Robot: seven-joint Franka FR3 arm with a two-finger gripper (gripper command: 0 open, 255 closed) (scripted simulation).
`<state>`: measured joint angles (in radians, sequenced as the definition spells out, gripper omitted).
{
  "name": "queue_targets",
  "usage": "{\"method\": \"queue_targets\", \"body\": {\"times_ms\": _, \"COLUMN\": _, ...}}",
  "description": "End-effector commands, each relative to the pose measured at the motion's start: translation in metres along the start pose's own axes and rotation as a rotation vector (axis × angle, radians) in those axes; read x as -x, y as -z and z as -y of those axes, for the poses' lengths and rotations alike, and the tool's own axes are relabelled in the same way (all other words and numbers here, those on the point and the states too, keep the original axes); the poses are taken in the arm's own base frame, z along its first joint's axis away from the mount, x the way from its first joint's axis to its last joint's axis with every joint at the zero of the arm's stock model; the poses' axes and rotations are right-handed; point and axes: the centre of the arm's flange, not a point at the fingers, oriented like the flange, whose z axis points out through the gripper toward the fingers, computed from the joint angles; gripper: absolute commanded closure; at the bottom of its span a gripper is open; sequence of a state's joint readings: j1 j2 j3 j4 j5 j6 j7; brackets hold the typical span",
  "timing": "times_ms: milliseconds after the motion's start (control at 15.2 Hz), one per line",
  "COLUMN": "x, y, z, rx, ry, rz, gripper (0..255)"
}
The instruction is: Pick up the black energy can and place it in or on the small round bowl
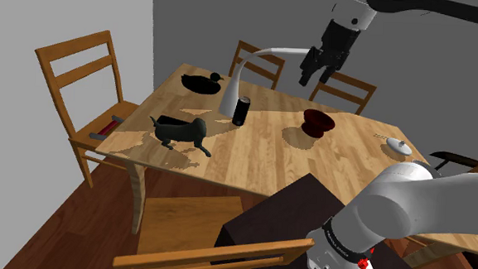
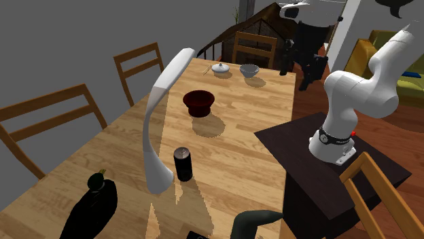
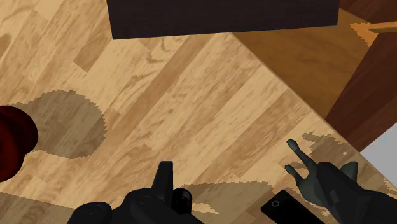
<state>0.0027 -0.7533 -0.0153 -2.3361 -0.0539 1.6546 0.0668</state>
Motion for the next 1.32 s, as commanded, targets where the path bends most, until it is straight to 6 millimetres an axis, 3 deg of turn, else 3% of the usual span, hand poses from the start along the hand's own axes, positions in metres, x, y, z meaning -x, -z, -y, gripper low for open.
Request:
{"method": "queue_targets", "body": {"times_ms": 0, "x": 0.000, "y": 0.000, "z": 0.000, "rx": 0.000, "ry": 0.000, "rz": 0.000, "gripper": 0}}
{"method": "queue_targets", "body": {"times_ms": 1254, "x": -0.190, "y": -0.166, "z": -0.042, "rx": -0.011, "ry": -0.006, "rz": 0.039, "gripper": 0}}
